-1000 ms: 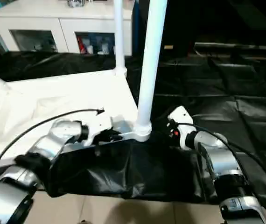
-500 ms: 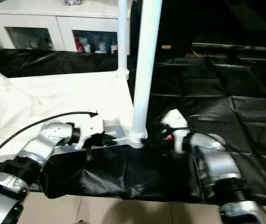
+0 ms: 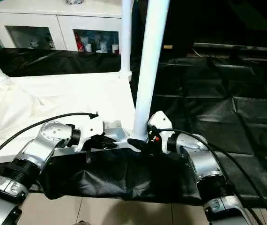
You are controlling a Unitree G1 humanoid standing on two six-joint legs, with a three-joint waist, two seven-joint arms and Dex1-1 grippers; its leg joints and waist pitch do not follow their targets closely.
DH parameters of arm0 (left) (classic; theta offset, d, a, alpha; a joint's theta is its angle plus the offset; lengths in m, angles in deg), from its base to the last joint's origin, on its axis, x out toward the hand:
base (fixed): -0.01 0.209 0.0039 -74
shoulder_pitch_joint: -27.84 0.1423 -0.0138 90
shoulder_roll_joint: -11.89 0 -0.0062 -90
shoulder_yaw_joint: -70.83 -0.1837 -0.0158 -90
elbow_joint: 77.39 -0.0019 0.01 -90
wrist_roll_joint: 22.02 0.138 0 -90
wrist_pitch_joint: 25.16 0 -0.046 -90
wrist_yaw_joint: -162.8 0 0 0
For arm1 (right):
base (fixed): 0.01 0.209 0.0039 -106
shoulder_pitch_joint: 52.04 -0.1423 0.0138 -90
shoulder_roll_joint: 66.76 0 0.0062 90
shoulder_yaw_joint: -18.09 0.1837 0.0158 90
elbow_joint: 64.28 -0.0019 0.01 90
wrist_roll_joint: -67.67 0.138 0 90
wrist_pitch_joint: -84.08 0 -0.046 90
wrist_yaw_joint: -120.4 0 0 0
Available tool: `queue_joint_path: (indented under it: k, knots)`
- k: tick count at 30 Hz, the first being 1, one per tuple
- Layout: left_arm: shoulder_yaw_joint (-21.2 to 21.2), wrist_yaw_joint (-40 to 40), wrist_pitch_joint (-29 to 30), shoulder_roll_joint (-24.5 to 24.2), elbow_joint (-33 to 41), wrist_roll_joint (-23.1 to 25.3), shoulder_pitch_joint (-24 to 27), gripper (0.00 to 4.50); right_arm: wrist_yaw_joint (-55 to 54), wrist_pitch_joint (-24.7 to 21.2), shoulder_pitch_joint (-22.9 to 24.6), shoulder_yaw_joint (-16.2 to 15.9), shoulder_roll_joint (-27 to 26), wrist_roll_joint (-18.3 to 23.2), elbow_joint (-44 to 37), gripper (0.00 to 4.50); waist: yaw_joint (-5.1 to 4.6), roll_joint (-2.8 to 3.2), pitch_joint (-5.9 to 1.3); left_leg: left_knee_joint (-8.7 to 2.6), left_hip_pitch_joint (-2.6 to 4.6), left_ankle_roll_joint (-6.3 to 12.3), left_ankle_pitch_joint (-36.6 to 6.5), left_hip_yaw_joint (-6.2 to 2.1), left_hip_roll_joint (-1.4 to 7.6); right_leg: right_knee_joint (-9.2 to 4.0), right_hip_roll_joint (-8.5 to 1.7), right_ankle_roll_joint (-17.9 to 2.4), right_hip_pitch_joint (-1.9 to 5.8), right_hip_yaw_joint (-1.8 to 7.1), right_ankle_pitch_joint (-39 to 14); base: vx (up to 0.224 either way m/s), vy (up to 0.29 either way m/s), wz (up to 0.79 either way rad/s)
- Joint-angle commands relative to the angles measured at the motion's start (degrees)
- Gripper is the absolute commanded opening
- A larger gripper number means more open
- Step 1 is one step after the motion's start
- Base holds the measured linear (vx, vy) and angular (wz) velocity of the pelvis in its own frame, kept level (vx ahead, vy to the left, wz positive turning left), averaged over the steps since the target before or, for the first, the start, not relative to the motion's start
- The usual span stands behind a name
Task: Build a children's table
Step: Rotate leg to tighten
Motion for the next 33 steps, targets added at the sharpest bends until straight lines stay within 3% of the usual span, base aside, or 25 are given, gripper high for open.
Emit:
queue_joint_path:
  k: [1, 10, 13, 15, 16, 17, 19, 20, 22, 24, 25, 32, 33]
  knots:
    - [-0.3, -0.3, 0.8, 0.3, -1.2, -1.2, 2.3, 0.0, 0.1, 0.7, -1.3, 0.2, 0.2, -0.2, 1.0, 3.44, 0.13, -1.41, -3.09, -4.31, 0.47, 3.42, -12.0, -1.91, 4.01, -4.67, -5.08, -9.3, 2.56, 3.81, -20.9, 0.0, 0.0, 0.0]
    - [1.4, 5.7, 3.2, 2.1, -4.2, -0.8, 0.8, 0.0, -4.0, 0.9, -1.2, 1.7, -3.1, 0.4, 4.0, 2.8, 0.01, -1.29, -2.84, -4.45, 0.72, 2.64, -14.0, -1.98, 3.92, -5.18, -5.13, -8.9, 2.33, 3.82, -24.0, 0.0, 0.0, 0.0]
    - [2.2, 13.8, 5.4, 5.5, -8.6, 0.8, -2.1, 0.0, -15.3, 0.5, -2.0, 4.4, -7.4, -0.4, 8.7, 2.77, -0.31, -0.97, -2.7, -4.6, 1.09, 1.21, -16.1, -2.26, 3.74, -5.73, -5.16, -8.1, 2.18, 3.58, -27.9, 0.0, 0.0, 0.0]
    - [2.7, 19.0, 6.8, 7.8, -11.5, 1.7, -4.3, 0.0, -21.9, -0.1, -2.9, 6.3, -10.0, -0.3, 11.3, 2.76, -0.5, -0.72, -2.57, -4.61, 1.52, 0.4, -18.2, -2.33, 3.66, -6.36, -5.14, -6.8, 1.69, 3.53, -31.0, 0.0, 0.0, 0.0]
    - [2.8, 20.0, 6.9, 8.2, -12.0, 1.8, -4.7, 0.0, -23.0, -0.1, -3.1, 6.6, -10.5, -0.3, 11.7, 2.76, -0.52, -0.87, -2.61, -4.6, 1.64, 0.29, -18.6, -2.38, 3.64, -6.5, -5.13, -6.6, 1.77, 3.4, -31.5, 0.0, 0.0, 0.0]
    - [3.5, 24.8, 7.9, 10.4, -14.6, 2.1, -6.8, 0.0, -28.8, -0.6, -4.4, 8.2, -12.9, -0.1, 14.2, 2.76, -0.57, -0.52, -2.58, -4.7, 1.47, 0.31, -18.7, -2.44, 3.55, -6.56, -5.12, -6.3, 1.88, 3.38, -31.7, 0.0, 0.0, 0.0]
    - [3.7, 26.8, 8.2, 11.6, -15.8, 2.2, -7.9, 0.0, -31.9, -0.7, -5.3, 8.9, -14.3, -0.1, 15.6, 2.76, -0.77, -0.73, -2.57, -4.78, 1.64, -0.12, -19.8, -2.61, 3.57, -6.82, -5.15, -5.8, 1.89, 3.16, -32.5, 0.0, 0.0, 0.0]
    - [3.7, 29.8, 7.7, 13.6, -17.9, 2.5, -9.6, 0.0, -34.2, 0.3, -6.7, 7.6, -16.8, -1.6, 17.3, 2.76, -0.64, 0.41, -2.61, -4.81, 1.74, -0.29, -20.5, -2.75, 3.59, -6.84, -5.22, -6.0, 1.84, 3.15, -32.0, 0.0, 0.0, 0.0]
    - [3.4, 30.7, 7.1, 14.5, -18.7, 2.7, -10.3, 0.0, -33.6, 1.9, -7.2, 5.8, -17.9, -3.2, 17.5, 2.76, -1.05, -0.17, -2.57, -5.03, 1.86, -0.51, -22.5, -2.81, 3.65, -7.05, -5.02, -5.9, 1.98, 2.84, -31.3, 0.0, 0.0, 0.0]
    - [2.8, 30.3, 5.6, 15.2, -19.1, 3.0, -10.6, 0.0, -32.0, 3.8, -7.3, 5.4, -19.0, -3.1, 17.0, 3.32, -1.07, 0.38, -2.47, -5.1, 2.19, 0.03, -23.8, -2.72, 3.58, -7.32, -5.09, -6.0, 1.84, 2.97, -30.7, 0.0, 0.0, 0.0]
    - [2.6, 29.5, 5.4, 15.2, -18.9, 2.9, -10.5, 0.0, -31.3, 4.0, -7.2, 6.1, -19.0, -2.3, 16.5, 3.45, -1.16, 0.24, -2.46, -5.18, 2.1, 0.18, -24.0, -2.73, 3.6, -7.35, -5.09, -6.1, 1.96, 2.99, -30.6, 0.0, 0.0, 0.0]
    - [1.9, 19.7, 2.0, 12.6, -17.3, 1.2, -9.0, 0.0, -20.7, 5.1, -5.7, 5.2, -14.1, -0.6, 11.3, 3.94, -1.05, -0.01, -2.8, -5.11, 1.29, 2.54, -19.2, -2.38, 3.6, -6.68, -5.28, -7.8, 2.77, 3.42, -26.2, 0.0, 0.0, 0.0]
    - [1.5, 14.9, 0.1, 11.1, -16.5, 0.3, -8.3, 0.0, -14.4, 4.6, -4.8, 4.4, -11.2, 0.4, 8.6, 3.94, -0.95, -0.13, -2.68, -5.04, 1.33, 3.29, -18.6, -2.24, 3.48, -6.88, -5.24, -7.8, 2.83, 3.41, -26.5, 0.0, 0.0, 0.0]
